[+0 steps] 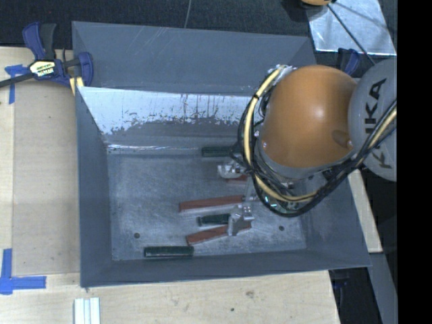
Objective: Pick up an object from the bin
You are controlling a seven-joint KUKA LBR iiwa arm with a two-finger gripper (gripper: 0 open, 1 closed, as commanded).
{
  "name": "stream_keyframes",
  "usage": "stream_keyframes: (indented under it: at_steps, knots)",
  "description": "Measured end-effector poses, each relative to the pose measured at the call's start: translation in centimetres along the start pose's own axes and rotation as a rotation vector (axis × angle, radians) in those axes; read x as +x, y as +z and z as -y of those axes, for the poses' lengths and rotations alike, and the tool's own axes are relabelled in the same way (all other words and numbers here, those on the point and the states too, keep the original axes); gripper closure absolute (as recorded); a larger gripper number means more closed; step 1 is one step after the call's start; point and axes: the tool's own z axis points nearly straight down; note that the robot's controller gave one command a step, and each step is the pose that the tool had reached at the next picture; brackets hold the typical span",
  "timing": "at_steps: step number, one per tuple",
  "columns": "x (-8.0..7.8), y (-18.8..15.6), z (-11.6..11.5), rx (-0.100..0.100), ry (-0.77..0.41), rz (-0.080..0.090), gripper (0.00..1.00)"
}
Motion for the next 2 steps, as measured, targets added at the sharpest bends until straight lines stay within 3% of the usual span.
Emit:
stream_keyframes:
  at_steps: [1, 2]
  knots:
    - [-0.1, -0.3, 0.0, -0.001, 0.002, 0.007, 0.00]
    - [-2.3, 5.3, 0.1, -0.002, 0.002, 0.014, 0.00]
